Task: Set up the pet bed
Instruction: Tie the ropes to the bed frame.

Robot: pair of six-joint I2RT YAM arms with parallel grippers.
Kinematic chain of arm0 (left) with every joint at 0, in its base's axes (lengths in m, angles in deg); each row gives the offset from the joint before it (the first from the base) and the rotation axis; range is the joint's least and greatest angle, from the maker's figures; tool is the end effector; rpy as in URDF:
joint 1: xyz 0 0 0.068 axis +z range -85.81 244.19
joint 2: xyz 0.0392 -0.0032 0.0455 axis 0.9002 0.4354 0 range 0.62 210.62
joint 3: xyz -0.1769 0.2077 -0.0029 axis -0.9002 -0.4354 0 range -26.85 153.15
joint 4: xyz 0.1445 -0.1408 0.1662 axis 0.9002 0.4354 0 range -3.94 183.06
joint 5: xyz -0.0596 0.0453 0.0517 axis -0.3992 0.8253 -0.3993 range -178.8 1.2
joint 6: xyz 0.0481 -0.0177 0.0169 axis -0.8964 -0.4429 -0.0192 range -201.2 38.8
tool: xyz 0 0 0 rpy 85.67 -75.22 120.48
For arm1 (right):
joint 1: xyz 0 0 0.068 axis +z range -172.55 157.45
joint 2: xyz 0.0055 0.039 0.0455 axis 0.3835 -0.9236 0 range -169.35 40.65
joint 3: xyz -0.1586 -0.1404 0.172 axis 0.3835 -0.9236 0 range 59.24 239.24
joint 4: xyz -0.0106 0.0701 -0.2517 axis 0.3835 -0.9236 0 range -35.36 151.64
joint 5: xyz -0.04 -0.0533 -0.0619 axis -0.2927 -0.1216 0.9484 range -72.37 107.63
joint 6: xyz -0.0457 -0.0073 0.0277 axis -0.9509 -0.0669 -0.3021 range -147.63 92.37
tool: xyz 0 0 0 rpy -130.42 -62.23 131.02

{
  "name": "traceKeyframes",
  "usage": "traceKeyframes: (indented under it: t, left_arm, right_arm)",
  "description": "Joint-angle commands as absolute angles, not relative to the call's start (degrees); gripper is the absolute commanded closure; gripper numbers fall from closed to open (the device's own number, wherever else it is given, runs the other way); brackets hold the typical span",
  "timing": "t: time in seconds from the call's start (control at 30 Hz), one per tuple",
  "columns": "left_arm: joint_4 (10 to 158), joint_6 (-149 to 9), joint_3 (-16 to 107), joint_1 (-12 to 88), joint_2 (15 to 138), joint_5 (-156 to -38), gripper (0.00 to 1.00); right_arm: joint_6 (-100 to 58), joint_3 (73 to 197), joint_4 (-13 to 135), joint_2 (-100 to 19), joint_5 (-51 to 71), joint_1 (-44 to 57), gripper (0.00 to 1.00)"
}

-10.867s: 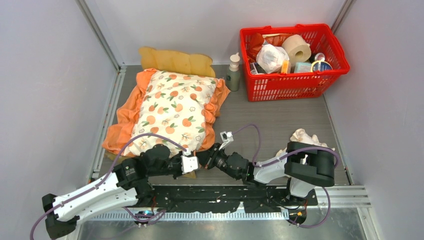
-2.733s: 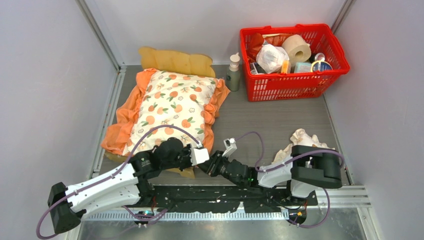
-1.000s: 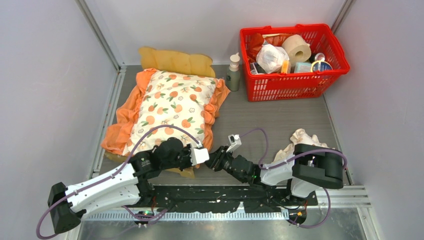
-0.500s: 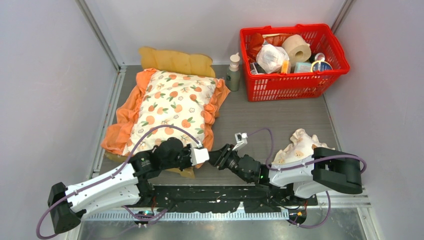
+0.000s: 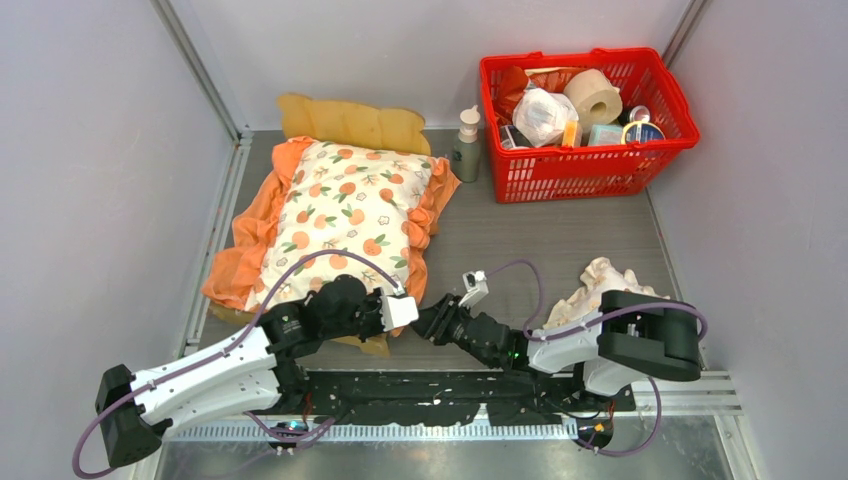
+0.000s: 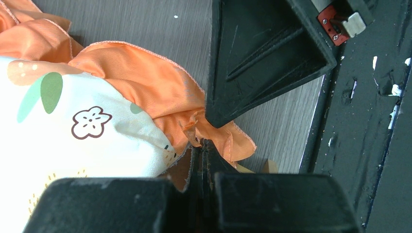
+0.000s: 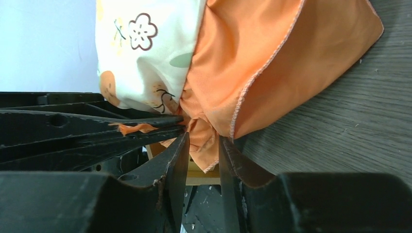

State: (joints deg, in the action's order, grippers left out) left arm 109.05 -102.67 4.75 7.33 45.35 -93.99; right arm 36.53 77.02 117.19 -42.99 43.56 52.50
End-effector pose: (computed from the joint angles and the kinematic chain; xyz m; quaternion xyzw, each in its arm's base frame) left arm 0.0918 -0.1466 0.2375 0.5783 0.6775 -0.1760 0.4189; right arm 0.0796 0.2377 0.1579 0.0721 0.7584 0.5253 0.3791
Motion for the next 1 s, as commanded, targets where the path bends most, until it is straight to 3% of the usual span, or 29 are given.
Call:
traceKeyframes:
  t: [0.0,0.47,0.6,0.73,0.97]
  left_arm:
    - [107.9,-102.9,6.6,7.7,44.5,-94.5,1.0]
    - [107.5,-102.8,6.6,7.7,44.2,-95.2,1.0]
    - [107.5,-102.8,6.6,7.7,44.0,-95.3,1.0]
    - [107.0,-102.7,6.4,7.7,43.4,-95.3,1.0]
    - [108.2,-103.3,6.0,7.7,41.7,-94.9,1.0]
  right_arm:
    - [38.5,78.9,121.1,-44.8,42.9,52.5,0.65]
    - [38.8,80.7,127.3,-50.1,40.2,51.2,0.69]
    - [39.1,80.9,127.8,-51.2,39.9,51.1,0.76]
    - [39.2,80.7,129.1,-51.6,39.7,51.0,0.93]
    - [38.5,80.5,130.1,-51.5,39.7,50.9,0.95]
